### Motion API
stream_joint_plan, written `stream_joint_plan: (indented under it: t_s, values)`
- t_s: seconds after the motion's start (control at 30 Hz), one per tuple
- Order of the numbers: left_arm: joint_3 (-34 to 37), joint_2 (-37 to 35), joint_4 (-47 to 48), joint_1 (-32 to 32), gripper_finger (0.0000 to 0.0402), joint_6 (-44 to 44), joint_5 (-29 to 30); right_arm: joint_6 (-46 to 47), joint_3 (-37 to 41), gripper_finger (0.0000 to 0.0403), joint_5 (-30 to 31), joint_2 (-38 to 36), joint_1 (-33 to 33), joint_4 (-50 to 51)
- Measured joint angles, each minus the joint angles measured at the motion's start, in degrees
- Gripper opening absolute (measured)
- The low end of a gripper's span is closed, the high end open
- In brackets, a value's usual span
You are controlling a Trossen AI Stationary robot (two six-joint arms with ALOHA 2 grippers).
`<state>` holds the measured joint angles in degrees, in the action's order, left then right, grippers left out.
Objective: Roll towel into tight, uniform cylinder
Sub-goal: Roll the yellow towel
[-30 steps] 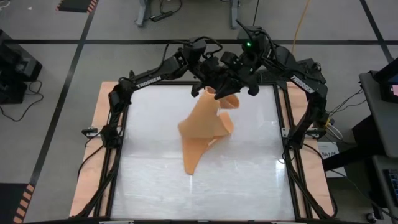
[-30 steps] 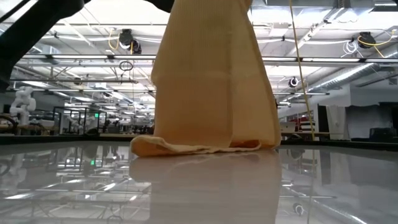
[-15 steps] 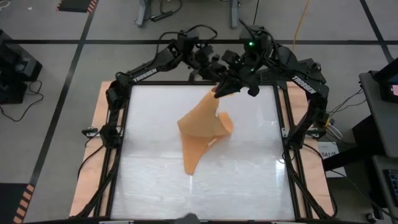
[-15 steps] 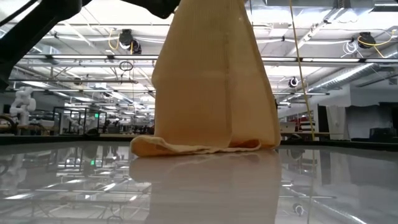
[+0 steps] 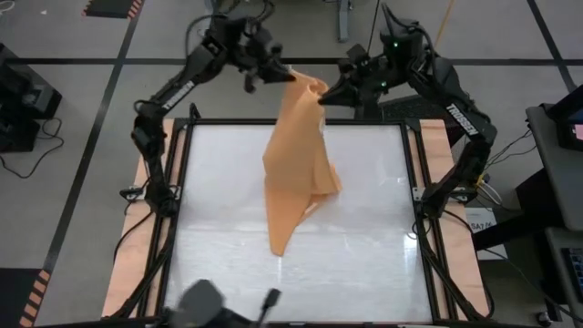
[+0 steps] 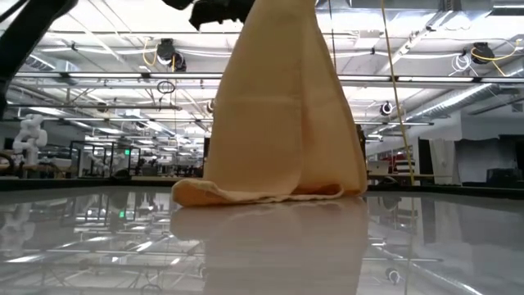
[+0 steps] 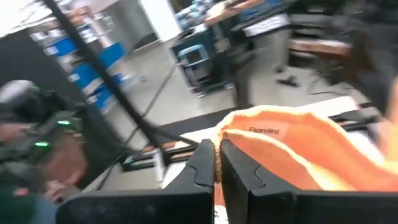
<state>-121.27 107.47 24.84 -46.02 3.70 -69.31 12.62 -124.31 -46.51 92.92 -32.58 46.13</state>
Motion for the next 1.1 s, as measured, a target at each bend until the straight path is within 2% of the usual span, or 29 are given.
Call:
stream_joint_plan:
  t_s: [0.3, 0.57, 0.77, 0.87, 1.1]
  values:
    - [0.00, -7.25, 0.47, -4.55, 0.0000, 0.25, 3.21, -2.88, 0.00, 0.0000, 4.40, 0.01, -4.93, -0.07]
    - [0.00, -12.74, 2.16, -4.70, 0.0000, 0.24, 5.61, -3.97, 0.00, 0.0000, 9.39, 0.03, -8.26, -3.58]
    - [0.00, -16.45, 1.64, -4.73, 0.0000, 0.31, 8.83, -3.85, 0.00, 0.0000, 11.87, 0.05, -9.16, -12.69]
    - [0.00, -18.08, 1.58, -3.42, 0.0000, 0.52, 10.60, -2.06, 0.00, 0.0000, 11.37, 0.05, -8.99, -18.35]
    - [0.00, -22.12, -1.48, 3.02, 0.0000, 4.73, 16.16, 11.09, 0.00, 0.0000, 3.80, -0.02, -8.29, -25.35]
